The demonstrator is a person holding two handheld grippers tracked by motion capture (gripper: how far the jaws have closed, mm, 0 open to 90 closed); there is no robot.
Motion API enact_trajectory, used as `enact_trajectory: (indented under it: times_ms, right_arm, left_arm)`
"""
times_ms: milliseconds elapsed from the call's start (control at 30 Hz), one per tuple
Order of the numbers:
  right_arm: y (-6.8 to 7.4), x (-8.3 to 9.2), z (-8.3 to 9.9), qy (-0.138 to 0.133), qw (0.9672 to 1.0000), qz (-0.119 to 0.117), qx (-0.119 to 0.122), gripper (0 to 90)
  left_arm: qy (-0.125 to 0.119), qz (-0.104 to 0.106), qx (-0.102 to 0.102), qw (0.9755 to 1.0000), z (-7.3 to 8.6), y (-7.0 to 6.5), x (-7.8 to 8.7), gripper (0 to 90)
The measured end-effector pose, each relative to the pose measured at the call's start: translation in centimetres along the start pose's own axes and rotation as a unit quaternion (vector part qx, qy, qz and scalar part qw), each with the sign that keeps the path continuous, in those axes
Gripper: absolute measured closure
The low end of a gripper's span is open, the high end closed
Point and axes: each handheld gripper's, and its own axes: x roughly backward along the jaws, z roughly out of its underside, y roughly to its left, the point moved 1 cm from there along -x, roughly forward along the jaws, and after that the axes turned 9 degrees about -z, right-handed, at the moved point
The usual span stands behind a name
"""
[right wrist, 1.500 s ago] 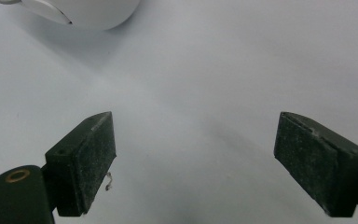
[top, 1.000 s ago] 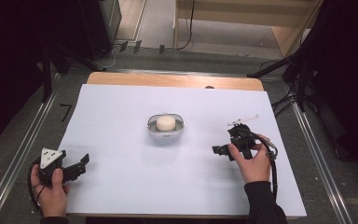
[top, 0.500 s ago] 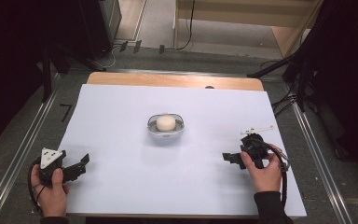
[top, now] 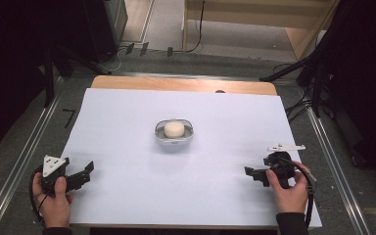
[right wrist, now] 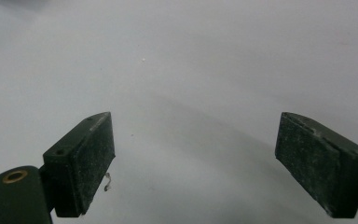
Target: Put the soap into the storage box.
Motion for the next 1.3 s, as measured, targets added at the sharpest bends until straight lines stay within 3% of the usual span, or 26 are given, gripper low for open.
enact_trajectory:
  times_ms: [267,567,800,1033,1133,1300]
  right_arm:
    - [-0.7,0.8,1.6,-0.008,0.9999,0.008,-0.003,11.9]
    - [-1.6,2.6,3.6,-0.042,0.9988,0.022,0.007,10.1]
    - [-2.9,3.8,5.3,-0.057,0.9978,0.03,-0.011,9.3]
    - [-4.1,5.7,6.8,-0.083,0.9959,0.032,-0.01,8.6]
    - [-4.9,6.5,7.6,-0.094,0.9944,0.041,-0.025,8.7]
    - [-5.3,7.2,8.1,-0.1,0.9938,0.044,-0.018,8.7]
  left_arm:
    - [-0.001,0.001,-0.001,1.0,0.0,0.0,0.0,14.1]
    - [0.0,0.0,-0.003,1.0,0.0,-0.1,0.0,14.1]
    - [-0.001,-0.002,-0.003,1.0,0.0,-0.1,0.0,14.0]
    - [-0.001,-0.002,-0.004,1.0,0.0,-0.2,0.0,14.0]
    - [-0.002,-0.001,-0.005,1.0,0.0,-0.2,0.0,14.0]
    - [-0.011,0.004,-0.001,0.9999,0.1,-0.1,0.2,14.0]
